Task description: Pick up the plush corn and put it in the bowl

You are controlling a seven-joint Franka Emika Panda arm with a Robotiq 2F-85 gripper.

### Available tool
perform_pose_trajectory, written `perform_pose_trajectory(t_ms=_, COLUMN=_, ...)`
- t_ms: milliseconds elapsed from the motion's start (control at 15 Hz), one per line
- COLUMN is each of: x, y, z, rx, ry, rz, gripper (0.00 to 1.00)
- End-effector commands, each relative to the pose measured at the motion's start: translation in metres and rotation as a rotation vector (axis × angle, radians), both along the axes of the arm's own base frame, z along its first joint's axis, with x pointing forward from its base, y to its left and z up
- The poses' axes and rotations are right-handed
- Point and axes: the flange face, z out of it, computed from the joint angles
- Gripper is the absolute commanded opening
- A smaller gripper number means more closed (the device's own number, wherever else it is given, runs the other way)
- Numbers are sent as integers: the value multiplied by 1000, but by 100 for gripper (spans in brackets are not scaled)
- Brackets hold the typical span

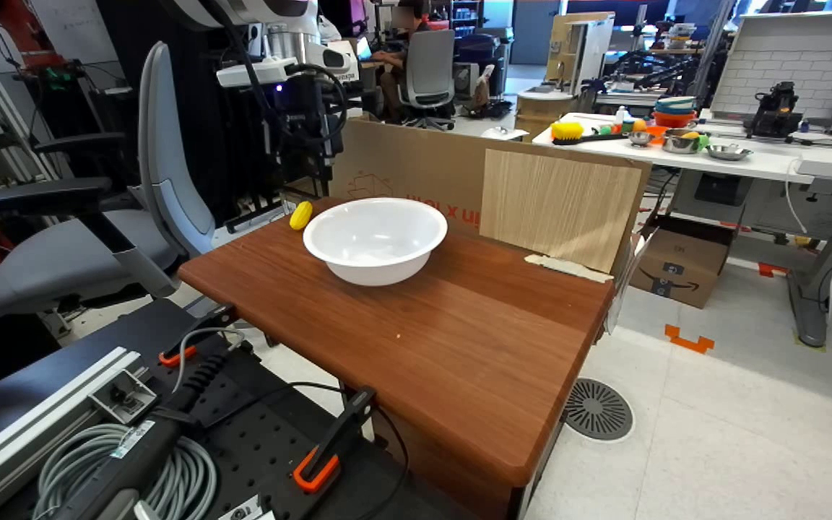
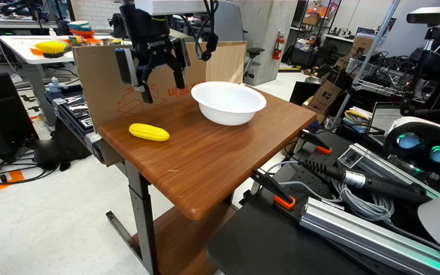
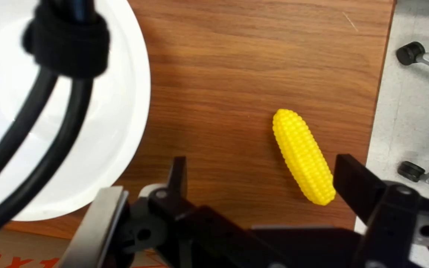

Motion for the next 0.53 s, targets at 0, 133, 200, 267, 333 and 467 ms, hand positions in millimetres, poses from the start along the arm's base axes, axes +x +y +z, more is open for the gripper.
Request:
perform_pose_trajectory(t_ms=0, x=8, y=13, z=-17, rx=-28, ry=1, rz=22, gripper=100)
perform_pose_trajectory(t_ms=133, x=6, y=21, z=-26, rx=-25, ry=-1, rz=34, gripper=100)
perform_pose_trajectory(t_ms=200, x=7, y=24, z=-33, rx=-26, ry=8, rz=35, gripper=100)
perform_pose_trajectory(t_ms=267, x=8, y=26, z=-39, rx=-30, ry=15, rz=39, gripper=100)
perform_pose_trajectory(t_ms=333, x=10, y=29, z=-46, rx=-39, ry=21, rz=39, gripper=100)
perform_pose_trajectory(t_ms=467, x=12, y=33, z=-58, rx=-39, ry=34, rz=42, gripper=100)
